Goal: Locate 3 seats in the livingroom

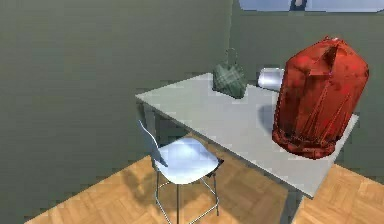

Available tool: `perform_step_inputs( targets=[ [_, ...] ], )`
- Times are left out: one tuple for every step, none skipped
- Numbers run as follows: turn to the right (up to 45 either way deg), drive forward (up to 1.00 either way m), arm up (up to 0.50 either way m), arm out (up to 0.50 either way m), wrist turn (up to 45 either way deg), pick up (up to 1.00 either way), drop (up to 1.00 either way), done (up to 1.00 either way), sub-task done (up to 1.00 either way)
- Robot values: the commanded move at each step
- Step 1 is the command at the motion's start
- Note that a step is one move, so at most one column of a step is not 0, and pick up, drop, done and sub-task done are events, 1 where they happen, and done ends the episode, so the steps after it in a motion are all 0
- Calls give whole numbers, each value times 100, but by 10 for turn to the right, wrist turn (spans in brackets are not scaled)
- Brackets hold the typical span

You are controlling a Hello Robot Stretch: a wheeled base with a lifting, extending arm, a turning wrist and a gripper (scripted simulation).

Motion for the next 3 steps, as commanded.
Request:
perform_step_inputs(
  targets=[
    [0,0,0,0,0,0,0,0,100],
    [450,0,0,0,0,0,0,0,0],
    [450,0,0,0,0,0,0,0,0]
  ],
)
